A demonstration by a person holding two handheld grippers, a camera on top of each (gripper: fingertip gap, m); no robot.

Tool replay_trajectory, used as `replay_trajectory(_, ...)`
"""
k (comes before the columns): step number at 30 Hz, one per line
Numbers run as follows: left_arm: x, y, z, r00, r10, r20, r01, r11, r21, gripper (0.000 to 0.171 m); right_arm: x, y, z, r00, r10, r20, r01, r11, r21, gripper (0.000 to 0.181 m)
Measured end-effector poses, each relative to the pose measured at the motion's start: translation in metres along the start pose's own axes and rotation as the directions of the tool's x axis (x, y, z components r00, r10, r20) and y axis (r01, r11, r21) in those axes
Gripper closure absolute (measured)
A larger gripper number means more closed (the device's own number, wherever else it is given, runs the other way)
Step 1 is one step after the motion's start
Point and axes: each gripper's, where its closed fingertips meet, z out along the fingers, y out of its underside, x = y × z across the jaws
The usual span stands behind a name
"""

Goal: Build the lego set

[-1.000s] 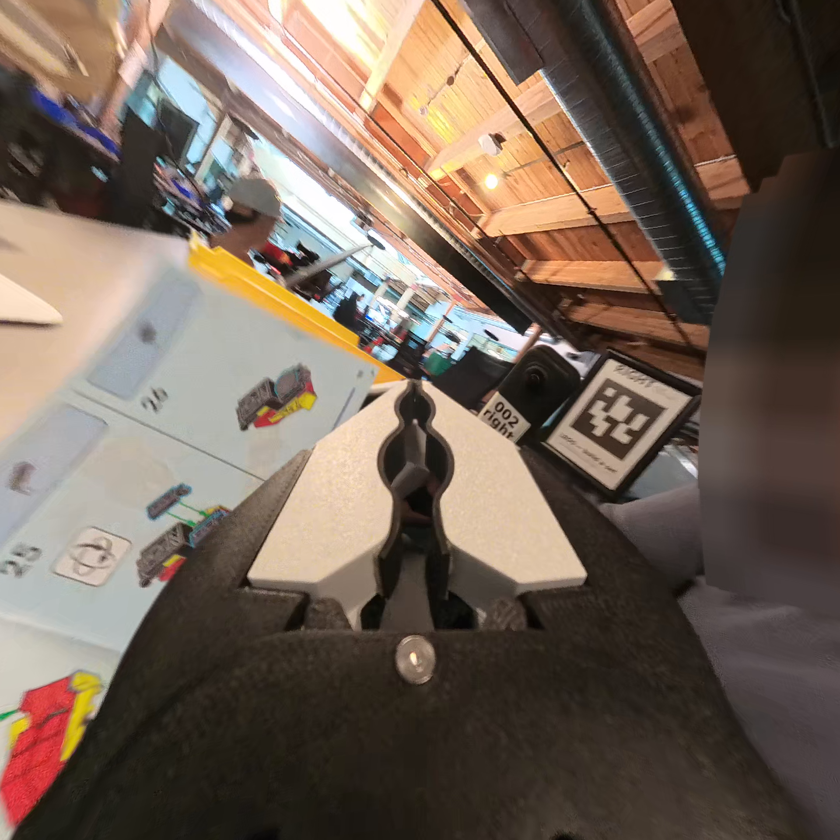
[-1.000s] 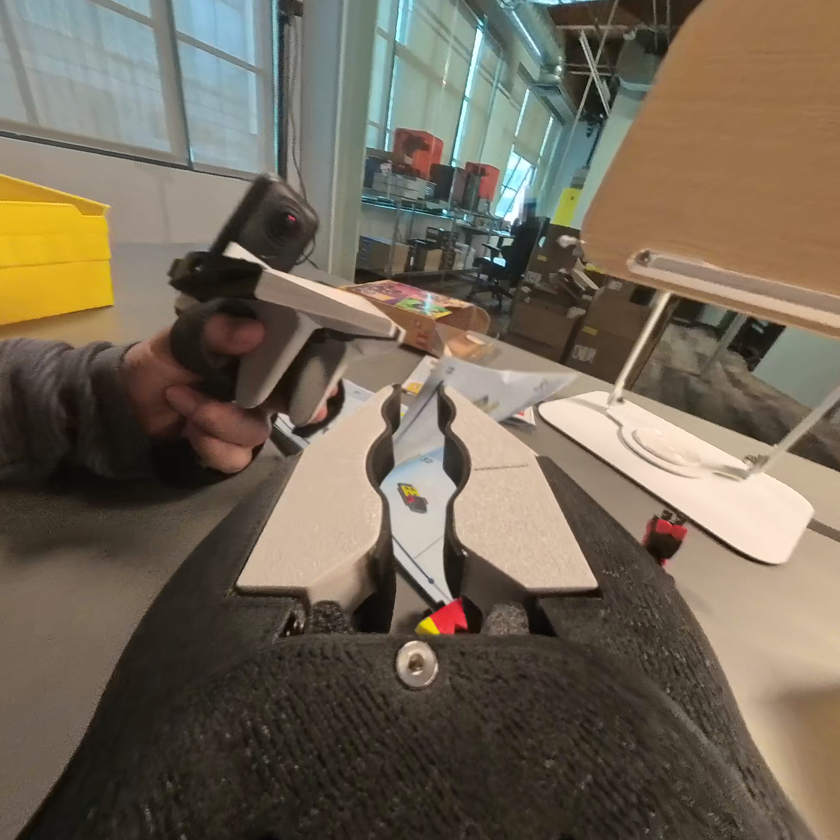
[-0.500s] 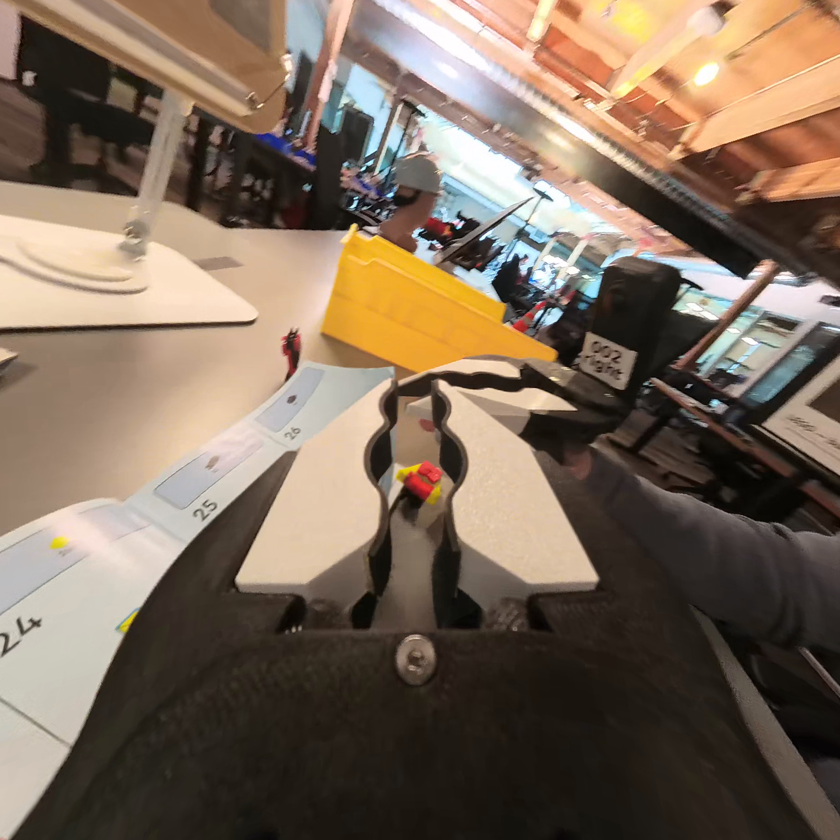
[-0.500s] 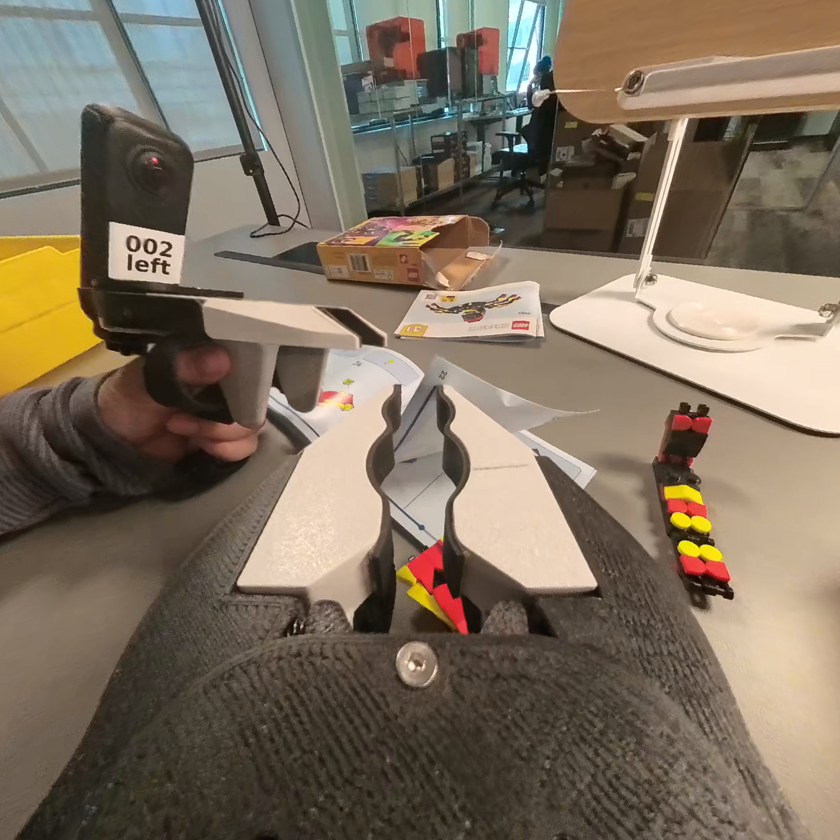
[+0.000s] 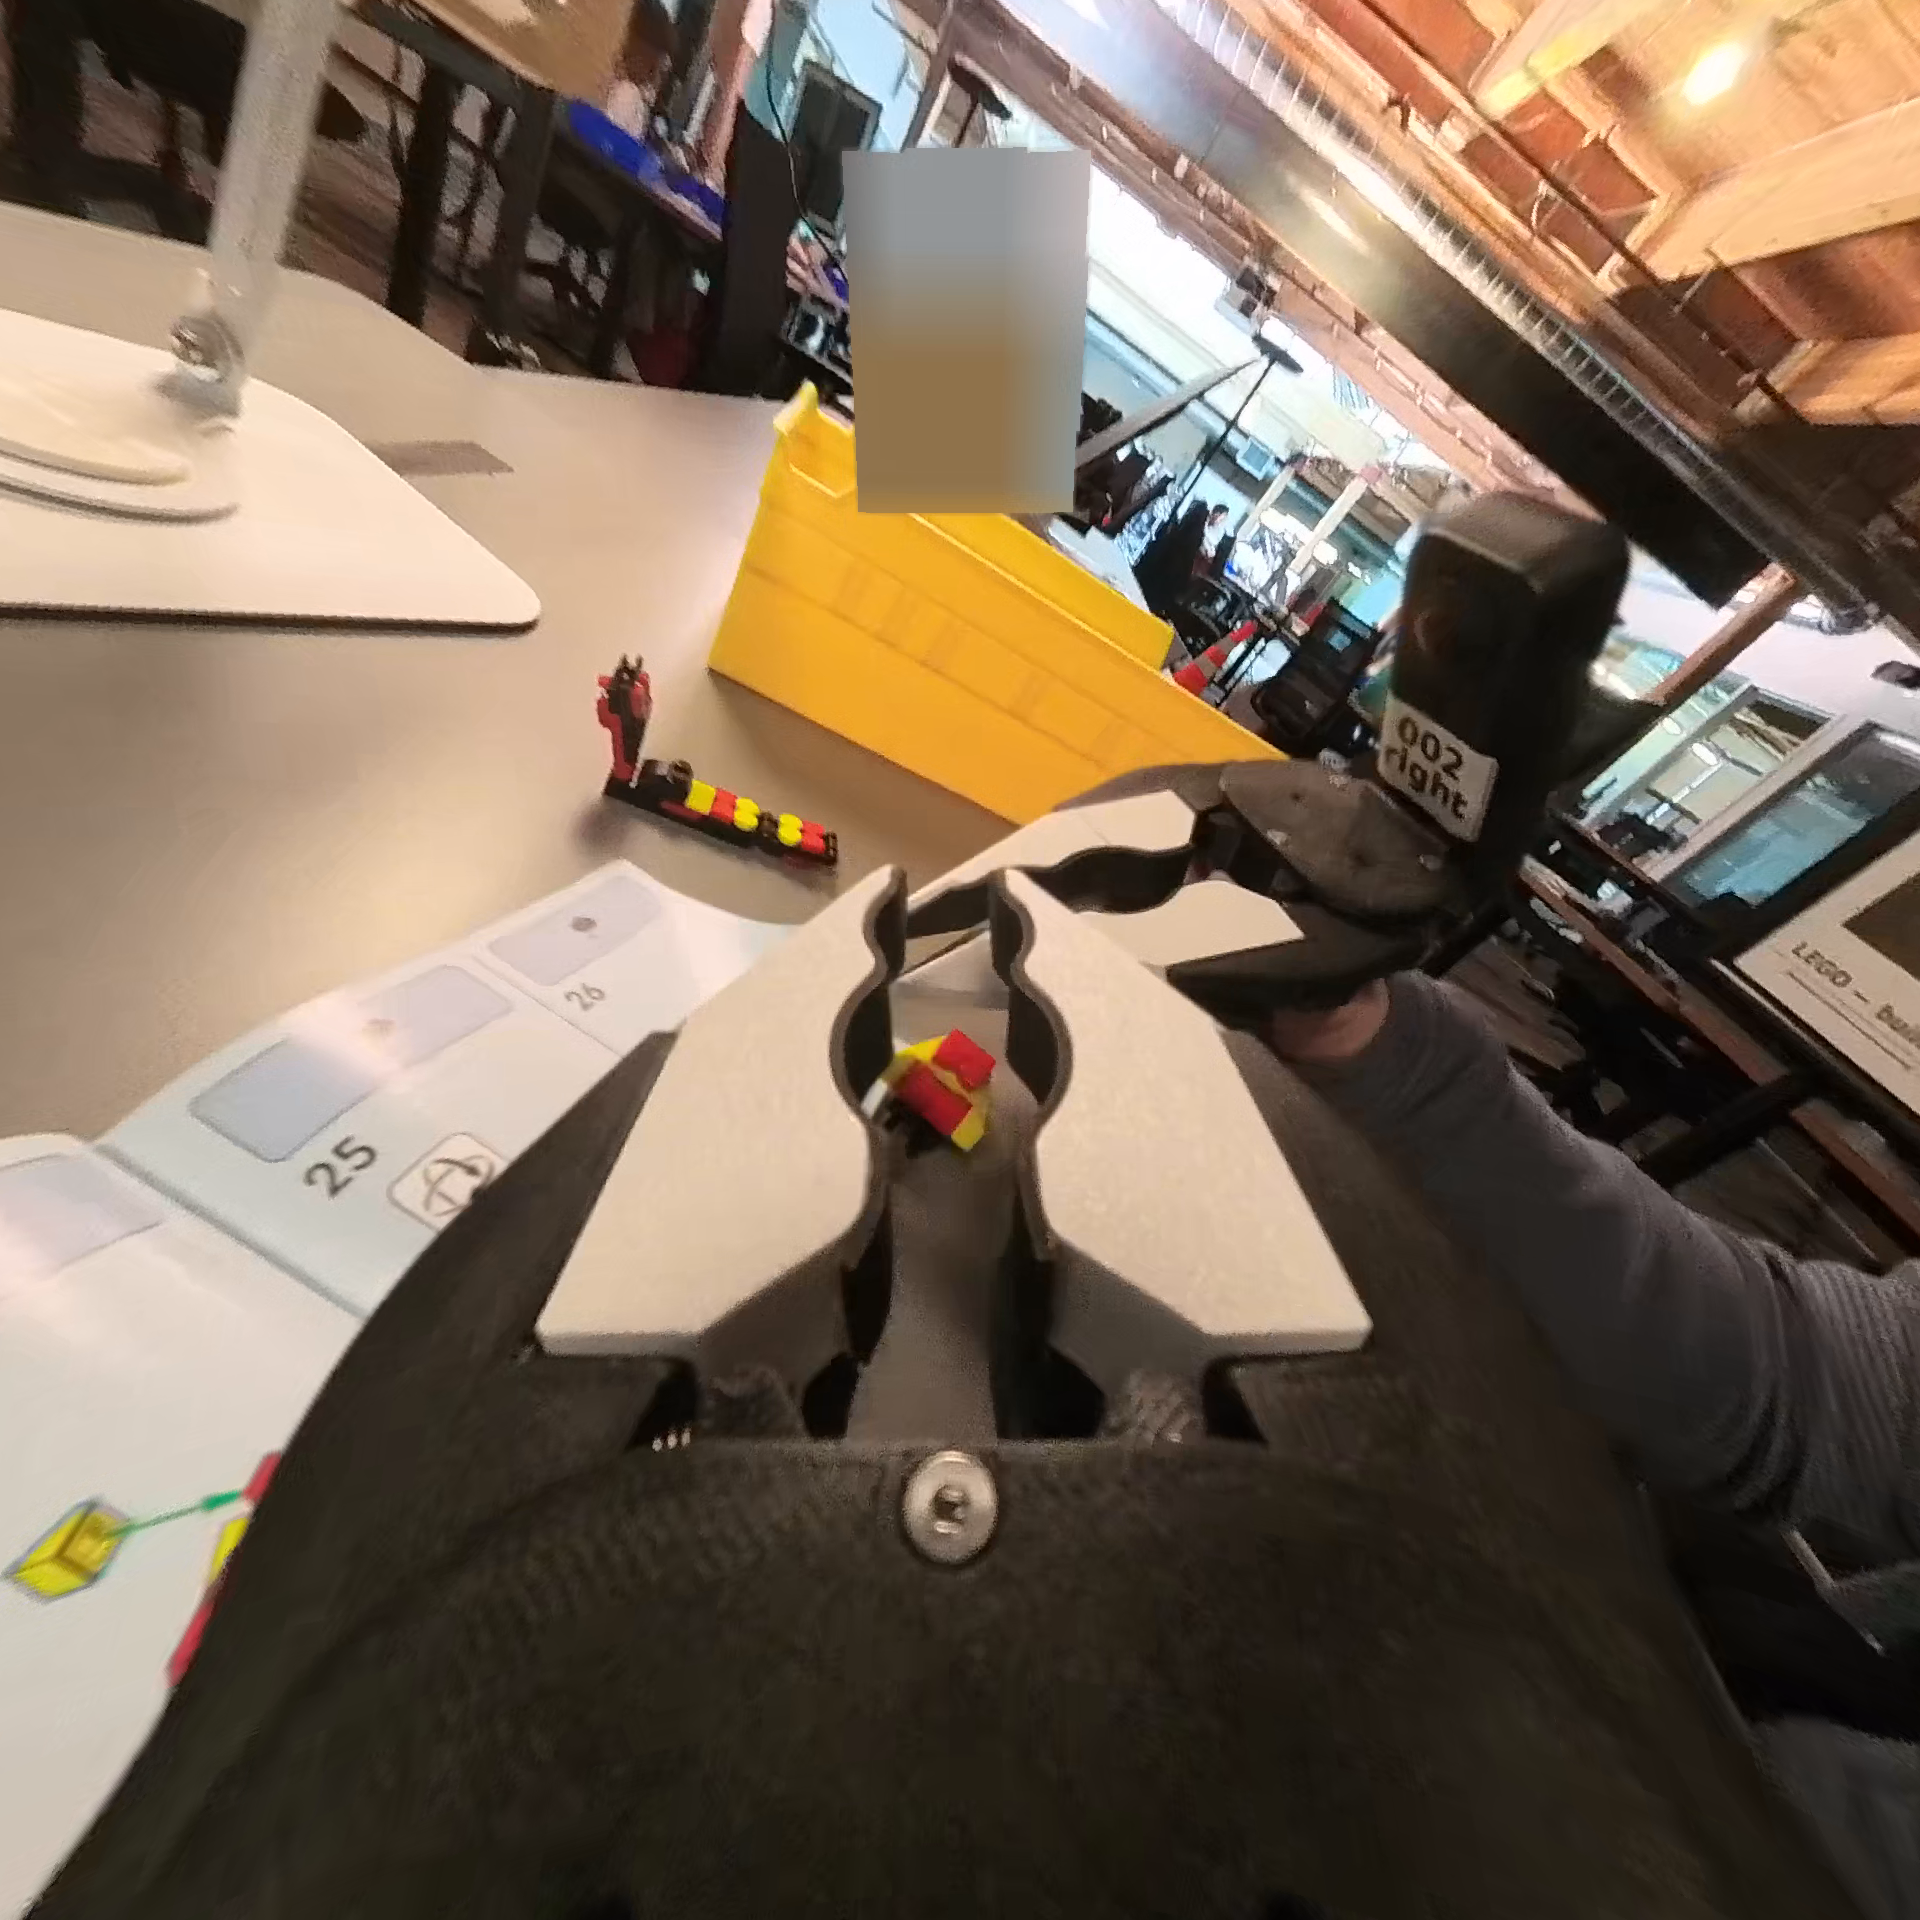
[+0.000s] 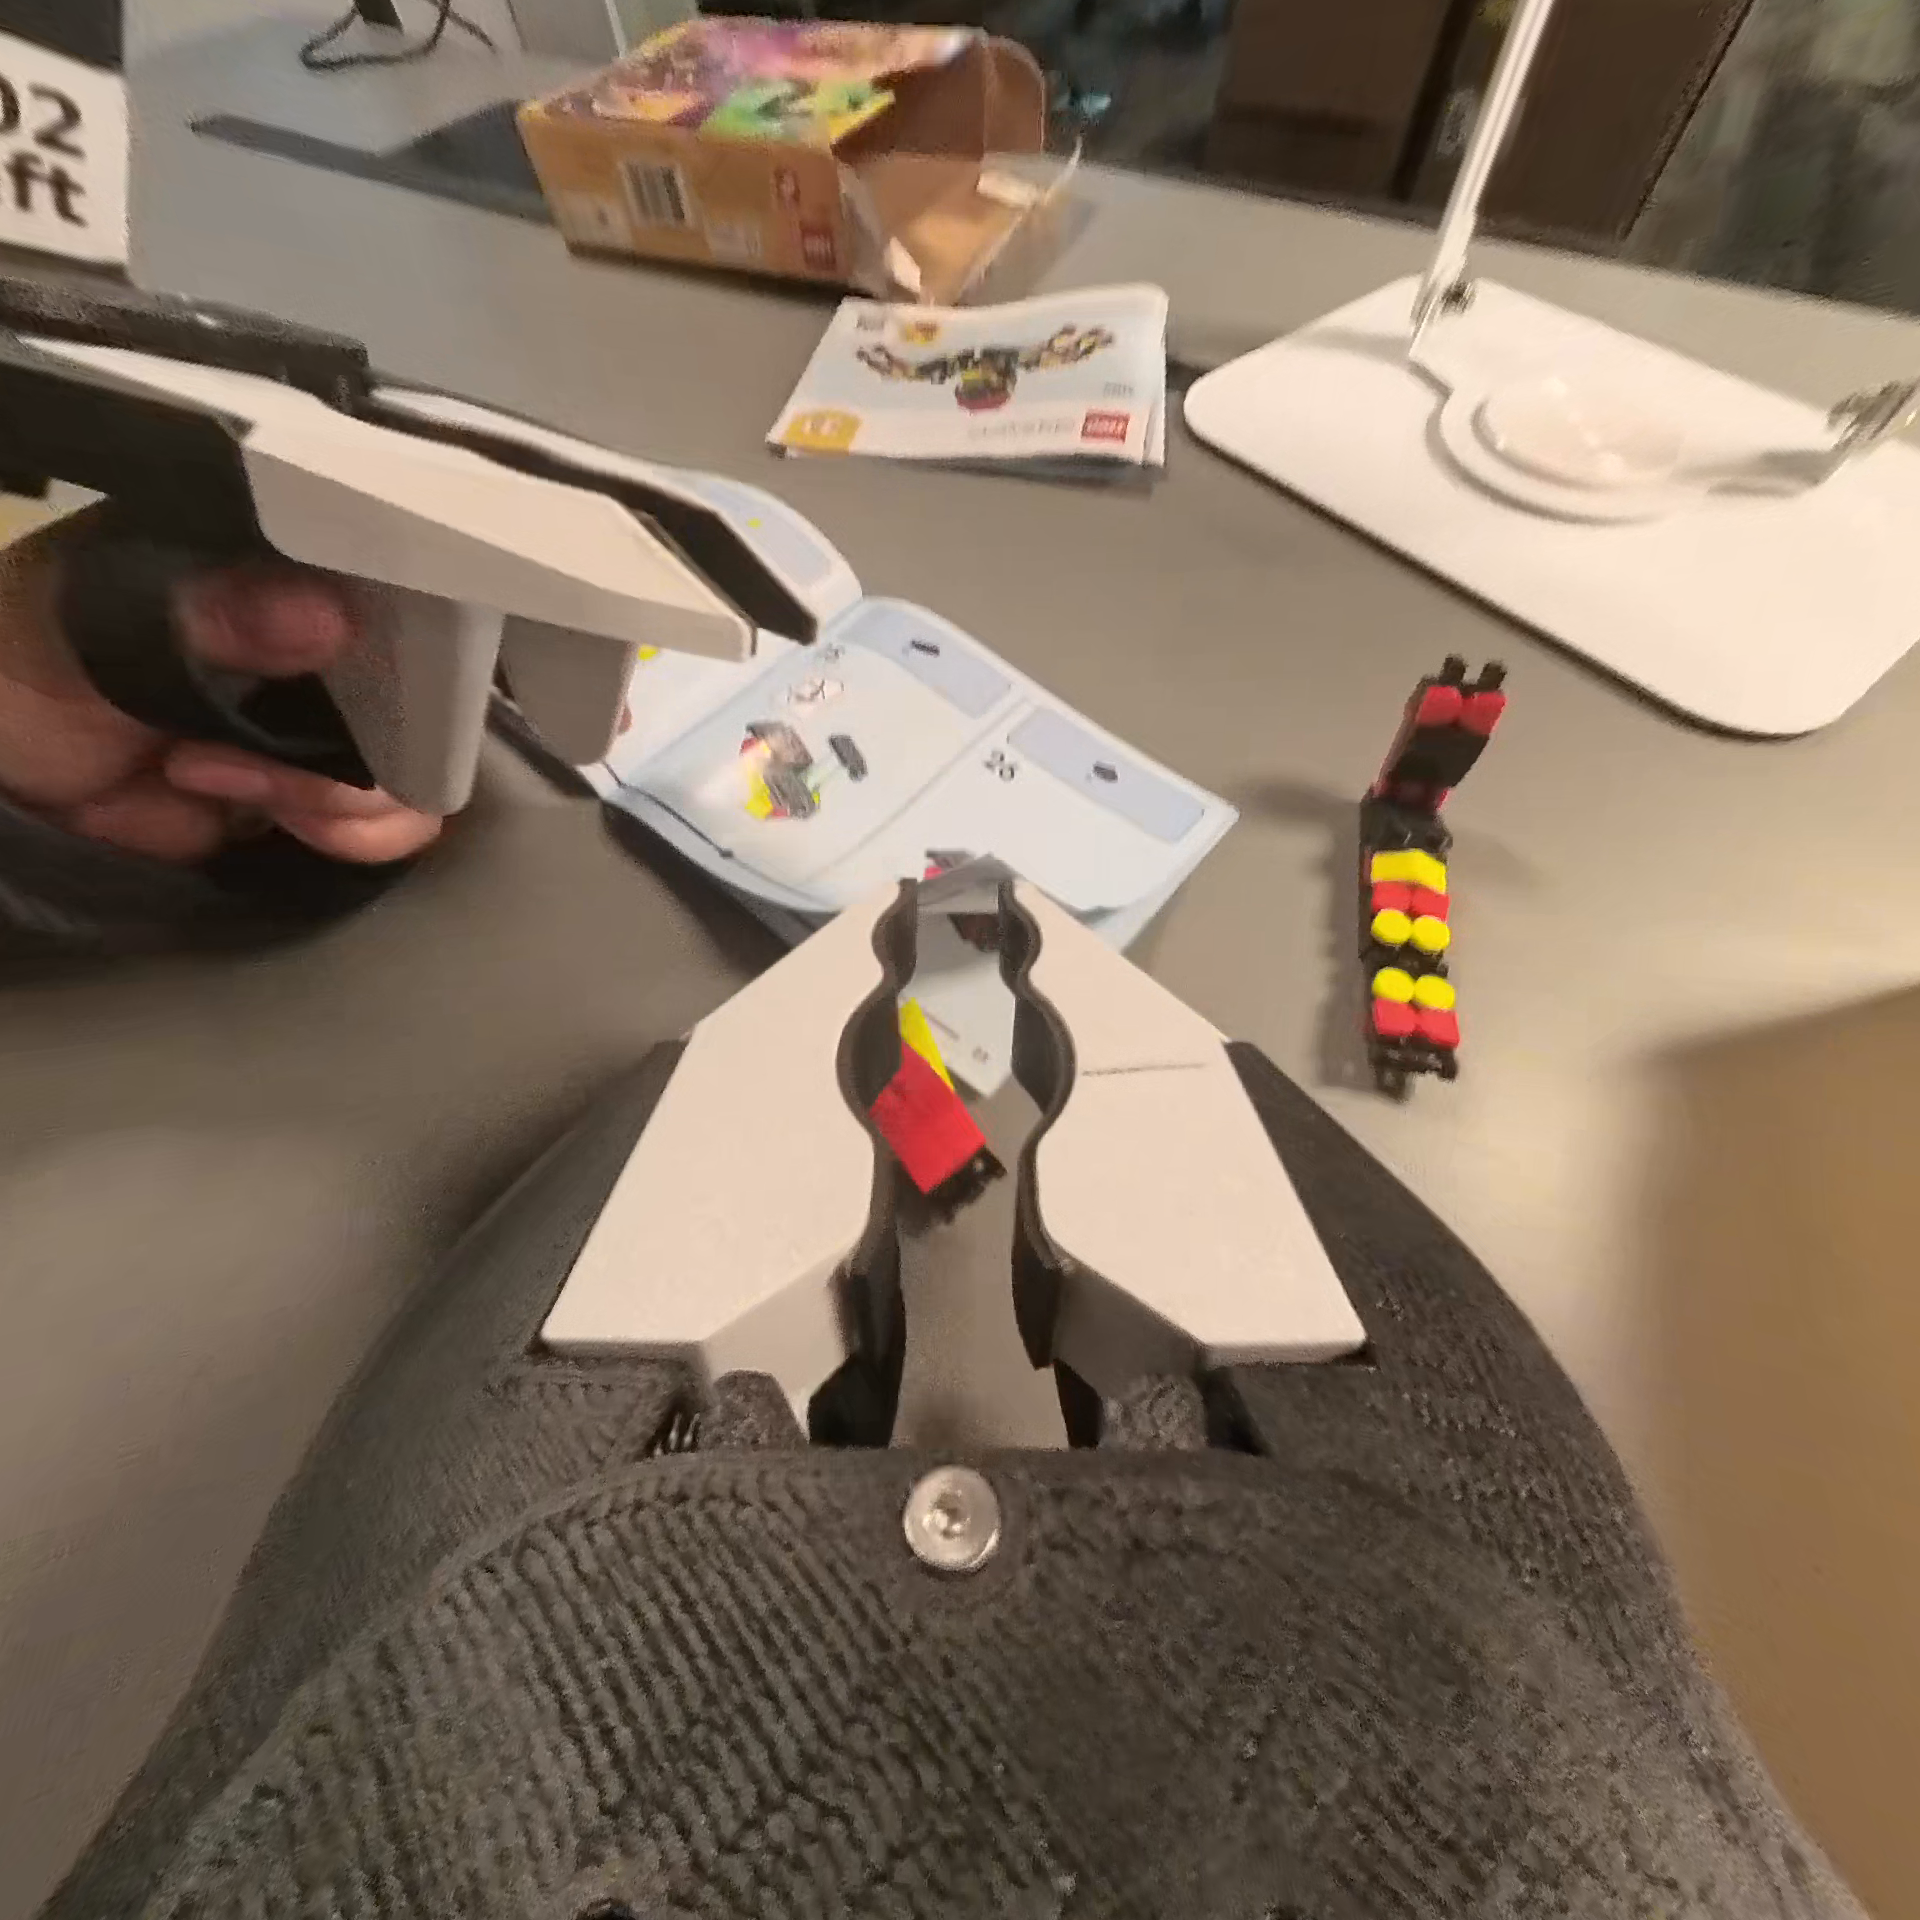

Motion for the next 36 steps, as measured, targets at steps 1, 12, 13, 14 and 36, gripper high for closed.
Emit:
replay_trajectory(1, 0.001, 0.004, 0.003, 1.000, 0.006, 0.001, -0.006, 1.000, -0.026, 0.158, 0.001, 0.004, -0.001, 1.000, 0.008, 0.010, -0.008, 1.000, -0.015, 0.167)
replay_trajectory(12, -0.003, 0.035, 0.033, 0.999, 0.052, -0.017, -0.055, 0.959, -0.279, 0.162, 0.009, 0.027, -0.005, 0.997, -0.064, 0.039, 0.068, 0.992, -0.109, 0.168)
replay_trajectory(13, -0.003, 0.037, 0.034, 0.998, 0.052, -0.026, -0.058, 0.954, -0.294, 0.162, 0.009, 0.027, -0.005, 0.996, -0.072, 0.044, 0.076, 0.991, -0.108, 0.168)
replay_trajectory(14, -0.002, 0.038, 0.035, 0.998, 0.059, -0.036, -0.068, 0.950, -0.306, 0.162, 0.009, 0.027, -0.006, 0.996, -0.077, 0.048, 0.082, 0.991, -0.108, 0.168)
replay_trajectory(36, -0.016, 0.050, 0.048, 0.940, 0.342, -0.014, -0.302, 0.809, -0.504, 0.163, 0.059, -0.008, -0.024, 0.981, -0.021, -0.194, 0.048, 0.990, 0.135, 0.171)
